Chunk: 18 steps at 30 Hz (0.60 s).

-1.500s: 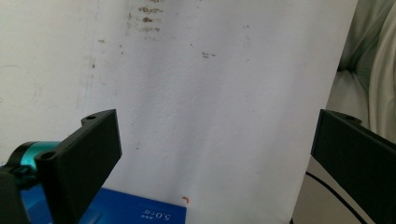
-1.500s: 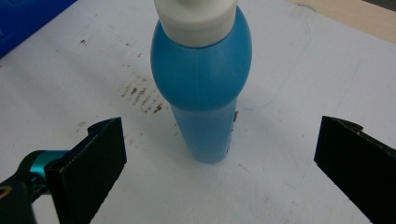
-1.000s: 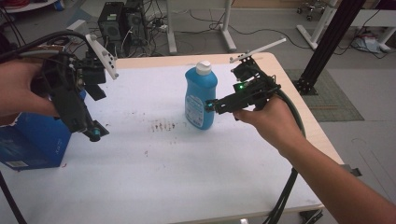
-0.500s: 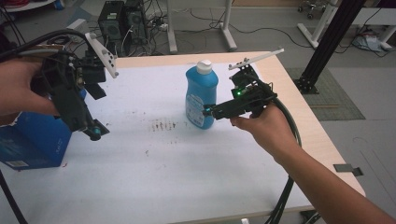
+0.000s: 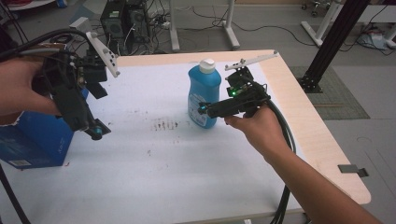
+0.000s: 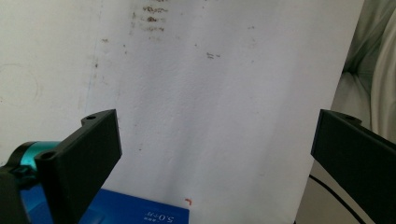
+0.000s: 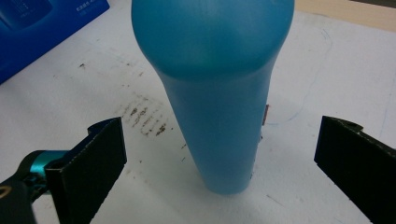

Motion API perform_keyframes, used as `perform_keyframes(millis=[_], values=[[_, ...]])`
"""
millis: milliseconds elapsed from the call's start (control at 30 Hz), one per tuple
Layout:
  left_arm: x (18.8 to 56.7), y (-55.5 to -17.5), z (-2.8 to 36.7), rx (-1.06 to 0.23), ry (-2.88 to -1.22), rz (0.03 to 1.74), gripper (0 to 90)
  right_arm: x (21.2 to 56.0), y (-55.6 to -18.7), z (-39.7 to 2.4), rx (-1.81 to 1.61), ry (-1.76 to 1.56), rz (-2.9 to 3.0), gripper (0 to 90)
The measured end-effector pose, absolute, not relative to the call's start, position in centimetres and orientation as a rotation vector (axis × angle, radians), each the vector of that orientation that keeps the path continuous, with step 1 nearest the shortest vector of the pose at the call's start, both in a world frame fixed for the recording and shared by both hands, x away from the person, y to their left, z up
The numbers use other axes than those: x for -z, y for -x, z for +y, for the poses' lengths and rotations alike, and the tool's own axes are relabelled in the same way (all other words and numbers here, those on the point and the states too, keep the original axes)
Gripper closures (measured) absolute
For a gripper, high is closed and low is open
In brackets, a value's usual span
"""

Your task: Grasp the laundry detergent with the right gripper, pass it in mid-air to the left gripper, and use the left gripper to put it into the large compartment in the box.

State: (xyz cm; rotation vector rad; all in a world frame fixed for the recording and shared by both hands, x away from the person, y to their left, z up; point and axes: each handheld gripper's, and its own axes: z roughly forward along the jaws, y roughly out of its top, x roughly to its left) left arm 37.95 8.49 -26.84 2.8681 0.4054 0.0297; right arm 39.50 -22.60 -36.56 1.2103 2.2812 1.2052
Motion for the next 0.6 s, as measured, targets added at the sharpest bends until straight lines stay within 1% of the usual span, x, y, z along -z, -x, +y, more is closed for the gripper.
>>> perform_keyframes(millis=[600], values=[[27.1, -38.2, 8.7, -0.015, -2.864, 0.418, 1.7, 38.4, -40.8, -22.1, -1.308, -1.199, 2.232, 1.5]])
